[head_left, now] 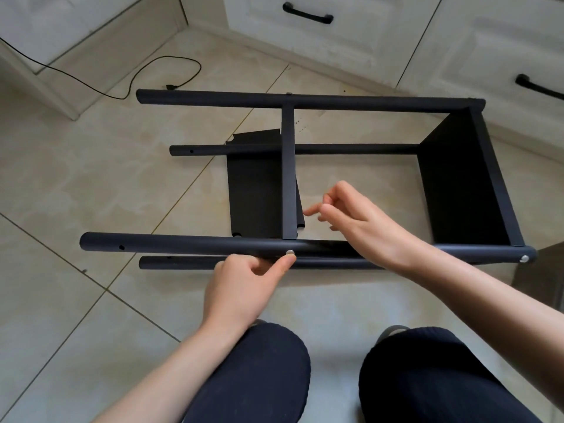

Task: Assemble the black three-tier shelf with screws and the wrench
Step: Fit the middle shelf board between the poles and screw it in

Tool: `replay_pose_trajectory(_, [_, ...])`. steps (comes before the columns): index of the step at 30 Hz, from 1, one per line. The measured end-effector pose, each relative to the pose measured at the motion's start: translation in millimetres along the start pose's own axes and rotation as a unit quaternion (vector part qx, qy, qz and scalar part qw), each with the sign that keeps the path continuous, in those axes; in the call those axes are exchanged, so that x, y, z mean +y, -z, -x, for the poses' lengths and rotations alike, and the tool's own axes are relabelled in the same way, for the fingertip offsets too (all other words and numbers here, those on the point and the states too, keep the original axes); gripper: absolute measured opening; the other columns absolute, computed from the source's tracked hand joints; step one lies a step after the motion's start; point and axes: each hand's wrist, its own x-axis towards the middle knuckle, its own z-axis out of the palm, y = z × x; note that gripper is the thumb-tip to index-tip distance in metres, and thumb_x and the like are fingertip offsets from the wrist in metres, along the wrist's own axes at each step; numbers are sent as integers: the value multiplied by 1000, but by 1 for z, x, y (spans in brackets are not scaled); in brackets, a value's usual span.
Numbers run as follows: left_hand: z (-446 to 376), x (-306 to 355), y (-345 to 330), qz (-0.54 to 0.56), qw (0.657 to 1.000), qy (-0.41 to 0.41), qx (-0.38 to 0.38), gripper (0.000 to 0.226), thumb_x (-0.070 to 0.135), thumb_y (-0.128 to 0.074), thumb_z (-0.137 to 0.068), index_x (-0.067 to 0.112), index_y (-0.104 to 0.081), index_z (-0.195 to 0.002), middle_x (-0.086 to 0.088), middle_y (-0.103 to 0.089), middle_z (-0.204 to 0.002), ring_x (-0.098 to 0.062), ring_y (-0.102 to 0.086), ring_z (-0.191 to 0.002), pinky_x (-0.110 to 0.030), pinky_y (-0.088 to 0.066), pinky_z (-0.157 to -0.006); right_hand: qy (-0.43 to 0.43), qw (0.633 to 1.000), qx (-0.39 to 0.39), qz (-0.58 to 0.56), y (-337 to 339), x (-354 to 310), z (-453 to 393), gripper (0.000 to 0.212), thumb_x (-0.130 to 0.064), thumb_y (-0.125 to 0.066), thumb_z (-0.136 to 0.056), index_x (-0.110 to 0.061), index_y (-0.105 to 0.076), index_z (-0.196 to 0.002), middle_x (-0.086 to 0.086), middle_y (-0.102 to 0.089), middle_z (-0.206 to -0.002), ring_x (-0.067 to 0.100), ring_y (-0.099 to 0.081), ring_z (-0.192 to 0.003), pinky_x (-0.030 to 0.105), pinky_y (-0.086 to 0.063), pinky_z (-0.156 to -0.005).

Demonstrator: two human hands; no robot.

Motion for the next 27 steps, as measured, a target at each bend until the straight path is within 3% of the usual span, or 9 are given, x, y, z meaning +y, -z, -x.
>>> replay_pose_trajectory(5, [2,20,12,-166,980,-42,101,59,69,-66,-75,22,-46,-45,4,-49,-43,-20,-54,-56,-27,-36,-51,52,998,-21,35,-3,-1,-6,14,-25,-40,-104,-21,-40,-91,-11,-60,-127,-9,-55,-98,9,-36,-77])
replay_pose_trajectory(8, [0,26,20,-229,951,-146,147,64,54,-81,-71,23,-28,-52,8,-31,-42,-24,-38,-48,-24,-23,-48,81,995,-13,56,-2,-1,-7,14,-23,-39,-105,-17,-38,-92,-9,-54,-137,3,-55,-112,24,-39,-89])
replay_pose_trajectory(11, [-4,27,26,-258,916,-257,169,53,45,-85,-67,22,-37,-61,9,-36,-52,-21,-39,-54,-25,-24,-46,121,989,-30,78,-7,-4,-7,14,-19,-39,-105,-13,-37,-92,-2,-55,-137,-15,-50,-106,22,-42,-89])
replay_pose_trajectory(13, [-10,24,28,-264,908,-293,142,39,44,-83,-70,18,-55,-74,5,-54,-69,-24,-51,-71,-32,-36,-55,131,985,-49,104,-11,-3,-9,13,-18,-40,-104,-12,-39,-93,-2,-53,-140,-16,-41,-113,19,-38,-92])
replay_pose_trajectory(15, [-16,24,32,-266,921,-274,80,42,46,-81,-74,17,-68,-101,0,-66,-95,-27,-59,-96,-40,-46,-78,132,982,-64,119,-14,-1,-11,12,-20,-40,-104,-15,-40,-93,-8,-47,-147,-10,-31,-128,7,-29,-94])
replay_pose_trajectory(17, [-21,24,37,-268,935,-233,10,60,56,-70,-80,18,-65,-127,-1,-67,-120,-24,-53,-124,-42,-36,-109,130,980,-73,130,-16,3,-13,13,-23,-40,-104,-17,-39,-92,-12,-42,-151,-3,-22,-138,11,-26,-97])
replay_pose_trajectory(19, [-25,24,39,-271,940,-204,-36,70,68,-52,-81,23,-62,-133,4,-65,-131,-16,-43,-138,-40,-16,-123,133,977,-76,151,-14,5,-14,15,-26,-39,-104,-19,-38,-91,-15,-39,-153,-2,-16,-144,17,-23,-102])
replay_pose_trajectory(22, [-26,23,39,-265,942,-201,-51,61,73,-40,-78,33,-70,-113,9,-69,-111,-11,-51,-125,-39,-10,-124,160,968,-63,185,-11,4,-15,16,-26,-39,-104,-21,-37,-89,-9,-48,-147,-20,-20,-135,15,-28,-97])
replay_pose_trajectory(27, [-27,19,39,-260,943,-204,-32,50,74,-46,-80,36,-71,-99,13,-69,-95,-11,-54,-109,-40,-16,-123,196,943,-36,268,-12,7,-15,16,-26,-42,-103,-18,-39,-89,-12,-45,-150,13,-42,-125,37,-38,-94])
